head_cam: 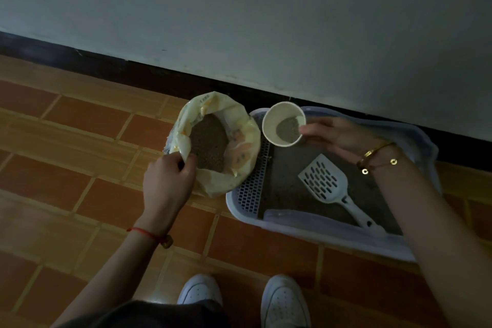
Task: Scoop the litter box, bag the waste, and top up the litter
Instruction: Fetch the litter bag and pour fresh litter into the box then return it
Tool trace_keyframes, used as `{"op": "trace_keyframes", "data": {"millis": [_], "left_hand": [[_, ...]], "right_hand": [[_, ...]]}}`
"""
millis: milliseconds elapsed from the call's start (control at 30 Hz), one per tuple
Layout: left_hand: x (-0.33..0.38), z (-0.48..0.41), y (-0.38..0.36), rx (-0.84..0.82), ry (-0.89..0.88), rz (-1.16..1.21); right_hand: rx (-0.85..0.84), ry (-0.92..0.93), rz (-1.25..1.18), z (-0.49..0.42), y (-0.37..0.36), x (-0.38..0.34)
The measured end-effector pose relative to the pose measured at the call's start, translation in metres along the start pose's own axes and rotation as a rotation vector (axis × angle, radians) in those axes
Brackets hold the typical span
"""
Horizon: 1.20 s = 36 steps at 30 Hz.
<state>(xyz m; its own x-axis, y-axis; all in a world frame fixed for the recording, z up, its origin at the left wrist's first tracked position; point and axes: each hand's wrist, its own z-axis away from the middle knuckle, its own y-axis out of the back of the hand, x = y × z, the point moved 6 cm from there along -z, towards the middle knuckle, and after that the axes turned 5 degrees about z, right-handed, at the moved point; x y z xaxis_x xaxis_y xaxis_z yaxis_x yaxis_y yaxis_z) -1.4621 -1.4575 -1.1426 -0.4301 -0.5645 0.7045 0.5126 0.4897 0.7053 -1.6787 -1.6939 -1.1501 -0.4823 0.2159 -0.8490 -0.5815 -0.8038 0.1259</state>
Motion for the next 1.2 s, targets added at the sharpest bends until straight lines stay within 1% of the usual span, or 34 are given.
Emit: {"op": "trace_keyframes", "data": {"millis": [133, 233, 333, 400, 467, 533, 667, 800, 867, 933, 1000, 1100, 1200], "left_hand": [[0.004, -0.001, 0.0, 0.039, -0.022, -0.058], [0.008, 0.001, -0.003, 0.048, -0.02, -0.077], [0.012, 0.003, -0.004, 0.064, -0.035, -0.113], [0.014, 0.004, -0.005, 0.068, -0.046, -0.122], [0.013, 0.004, -0.005, 0.064, -0.046, -0.111], [0.012, 0.004, -0.006, 0.061, -0.042, -0.106], [0.009, 0.003, -0.007, 0.063, -0.044, -0.101], [0.007, 0.003, -0.007, 0.064, -0.059, -0.101], [0.006, 0.002, -0.008, 0.06, -0.057, -0.098], [0.005, 0.002, -0.008, 0.062, -0.056, -0.091], [0.007, 0.003, -0.007, 0.066, -0.06, -0.085], [0.006, 0.003, -0.007, 0.061, -0.05, -0.084], [0.006, 0.003, -0.006, 0.066, -0.051, -0.083]], "right_hand": [[0.146, -0.059, 0.361, 0.014, 0.023, 0.021], [0.202, -0.068, 0.489, 0.021, 0.023, 0.031], [0.296, 0.008, 0.616, 0.02, 0.02, 0.036], [0.379, 0.093, 0.717, 0.021, 0.018, 0.033], [0.425, 0.189, 0.798, 0.024, 0.014, 0.025], [0.447, 0.265, 0.849, 0.027, 0.011, 0.019], [0.515, 0.334, 0.872, 0.031, 0.016, 0.013], [0.614, 0.329, 0.855, 0.035, 0.029, 0.011], [0.599, 0.333, 0.88, 0.037, 0.031, 0.009], [0.534, 0.349, 0.897, 0.038, 0.026, 0.007], [0.524, 0.397, 1.006, 0.04, 0.018, 0.002], [0.593, 0.502, 1.182, 0.047, 0.008, -0.01], [0.627, 0.549, 1.308, 0.051, 0.004, -0.018]]}}
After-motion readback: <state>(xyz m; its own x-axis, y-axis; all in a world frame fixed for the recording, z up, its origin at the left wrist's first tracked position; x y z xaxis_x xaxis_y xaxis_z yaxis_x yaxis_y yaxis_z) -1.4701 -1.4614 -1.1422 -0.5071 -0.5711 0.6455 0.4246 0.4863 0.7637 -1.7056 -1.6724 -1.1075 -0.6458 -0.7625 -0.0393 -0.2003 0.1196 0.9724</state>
